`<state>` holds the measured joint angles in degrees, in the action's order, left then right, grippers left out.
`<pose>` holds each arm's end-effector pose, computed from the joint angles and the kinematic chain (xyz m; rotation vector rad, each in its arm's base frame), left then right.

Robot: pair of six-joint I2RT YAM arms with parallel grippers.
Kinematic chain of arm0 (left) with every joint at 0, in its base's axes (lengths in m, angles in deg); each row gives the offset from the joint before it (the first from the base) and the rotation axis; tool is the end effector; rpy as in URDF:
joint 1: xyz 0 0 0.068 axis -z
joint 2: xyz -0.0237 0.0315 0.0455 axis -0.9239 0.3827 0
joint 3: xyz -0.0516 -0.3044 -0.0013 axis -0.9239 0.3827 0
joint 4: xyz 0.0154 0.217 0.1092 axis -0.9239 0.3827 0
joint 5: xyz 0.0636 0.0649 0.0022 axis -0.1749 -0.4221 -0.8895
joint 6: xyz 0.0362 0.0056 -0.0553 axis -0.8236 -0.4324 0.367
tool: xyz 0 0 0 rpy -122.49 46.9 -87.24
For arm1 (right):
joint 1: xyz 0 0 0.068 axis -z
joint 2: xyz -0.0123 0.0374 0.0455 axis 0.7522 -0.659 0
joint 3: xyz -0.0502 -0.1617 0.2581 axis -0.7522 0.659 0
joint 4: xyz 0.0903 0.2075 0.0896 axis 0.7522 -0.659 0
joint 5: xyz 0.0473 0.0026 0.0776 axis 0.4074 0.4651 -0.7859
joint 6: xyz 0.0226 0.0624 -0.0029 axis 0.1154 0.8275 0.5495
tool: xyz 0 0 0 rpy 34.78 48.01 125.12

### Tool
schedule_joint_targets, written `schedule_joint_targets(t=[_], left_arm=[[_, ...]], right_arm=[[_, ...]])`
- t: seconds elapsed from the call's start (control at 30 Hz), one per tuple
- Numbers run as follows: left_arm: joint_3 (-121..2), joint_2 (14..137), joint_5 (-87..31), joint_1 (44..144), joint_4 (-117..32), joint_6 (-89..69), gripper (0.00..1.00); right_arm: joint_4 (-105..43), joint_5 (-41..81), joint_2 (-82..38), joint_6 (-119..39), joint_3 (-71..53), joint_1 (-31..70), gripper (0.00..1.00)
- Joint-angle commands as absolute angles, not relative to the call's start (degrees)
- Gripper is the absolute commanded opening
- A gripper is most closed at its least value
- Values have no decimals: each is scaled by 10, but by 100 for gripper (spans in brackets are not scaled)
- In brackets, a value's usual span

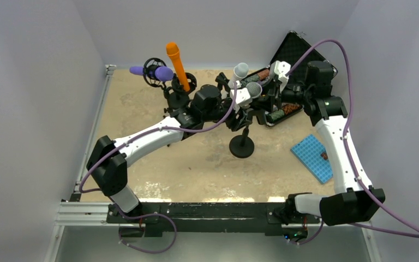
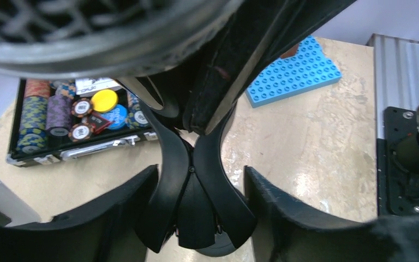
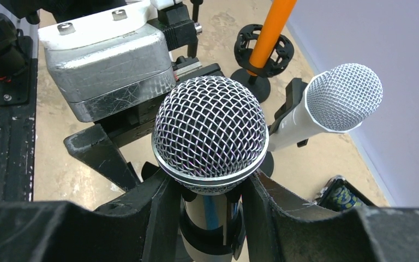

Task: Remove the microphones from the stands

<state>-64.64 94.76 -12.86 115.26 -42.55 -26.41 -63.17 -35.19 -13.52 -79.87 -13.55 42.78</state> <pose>0.2500 -0.3067 0.3733 1.1074 1.5453 -0.8924 0.2285 0.0710 0.4488 -1.1907 1.3904 0.7544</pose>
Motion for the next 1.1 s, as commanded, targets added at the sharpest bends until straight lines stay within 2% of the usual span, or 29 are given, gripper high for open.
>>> schedule_joint_targets(t=[0.0, 0.07, 0.1, 0.13, 0.23, 0.4, 0.43, 0.5, 0.57, 0.7, 0.87, 0.93, 0.97, 1.03, 1.07], left_arm=[[-660, 940, -182, 1152, -489, -256, 68], [-674, 945, -188, 1153, -500, -245, 79], [-679, 946, -191, 1152, -505, -237, 95], [-683, 946, -193, 1152, -509, -230, 99], [-698, 948, -179, 1152, -496, -223, 96], [-700, 957, -137, 1152, -452, -237, 68], [-695, 957, -131, 1151, -448, -241, 66], [-686, 957, -125, 1152, -434, -252, 73], [-677, 956, -137, 1152, -422, -259, 84], [-664, 951, -155, 1151, -419, -270, 86], [-674, 958, -129, 1147, -423, -258, 68], [-683, 962, -108, 1145, -418, -252, 56], [-689, 966, -98, 1145, -412, -251, 47], [-701, 974, -82, 1144, -403, -250, 1], [-703, 977, -71, 1143, -403, -247, 0]], right_arm=[[-614, -360, -122, -765, -136, 425, 0], [-616, -358, -119, -766, -132, 425, 0], [-618, -357, -119, -767, -130, 425, 0], [-621, -356, -119, -770, -130, 425, 0], [-623, -355, -117, -772, -131, 425, 0], [-610, -355, -118, -756, -129, 425, 0], [-607, -357, -118, -753, -129, 425, 0], [-606, -357, -119, -753, -131, 425, 0], [-608, -357, -119, -755, -133, 425, 0], [-609, -358, -118, -755, -133, 425, 0], [-609, -353, -117, -755, -130, 425, 0], [-609, -352, -115, -756, -130, 425, 0], [-610, -352, -115, -758, -129, 425, 0], [-613, -350, -114, -761, -127, 425, 0], [-614, -349, -113, -761, -127, 425, 0]])
